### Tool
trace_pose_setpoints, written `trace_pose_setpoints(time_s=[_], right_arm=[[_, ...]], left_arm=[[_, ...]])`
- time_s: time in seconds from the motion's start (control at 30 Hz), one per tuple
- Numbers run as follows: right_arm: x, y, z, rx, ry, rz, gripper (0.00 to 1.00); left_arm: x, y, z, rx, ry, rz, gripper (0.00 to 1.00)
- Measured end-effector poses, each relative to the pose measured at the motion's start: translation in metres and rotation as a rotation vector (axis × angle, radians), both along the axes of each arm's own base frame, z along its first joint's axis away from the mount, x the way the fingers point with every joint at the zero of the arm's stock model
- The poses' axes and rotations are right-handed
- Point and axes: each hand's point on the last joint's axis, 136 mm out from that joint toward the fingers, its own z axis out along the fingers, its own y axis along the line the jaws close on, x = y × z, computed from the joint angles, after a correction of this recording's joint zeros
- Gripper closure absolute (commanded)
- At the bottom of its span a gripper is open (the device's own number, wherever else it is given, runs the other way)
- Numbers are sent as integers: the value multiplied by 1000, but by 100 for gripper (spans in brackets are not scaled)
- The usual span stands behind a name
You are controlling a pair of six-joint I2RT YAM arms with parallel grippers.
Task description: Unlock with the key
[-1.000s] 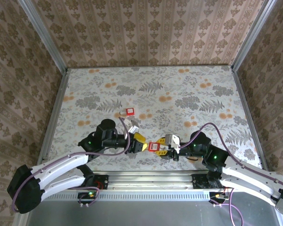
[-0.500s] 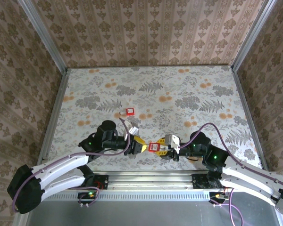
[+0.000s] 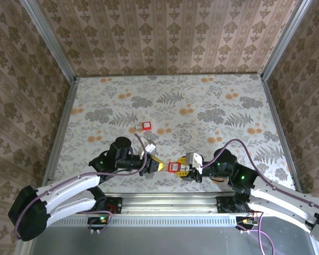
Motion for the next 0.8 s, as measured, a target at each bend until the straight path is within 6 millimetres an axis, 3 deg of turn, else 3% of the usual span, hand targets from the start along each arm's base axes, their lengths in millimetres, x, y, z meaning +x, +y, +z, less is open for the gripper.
trace_pose_setpoints(time_s=[0.63,0.7,0.73,0.8], right_arm=[[4,-2,0,-6,-7,-30,99],[5,-3,0,-6,-7,-33,99],[5,-3,0,-5,-8,-33,99],[5,-3,1,-3,-10,-33,99]], left_arm=[[17,22,2,47,-81,129,100],[19,23,1,52,-88,140,86],[22,25,-1,67,-94,156,68],[29,30,-6,91,-91,200,52]])
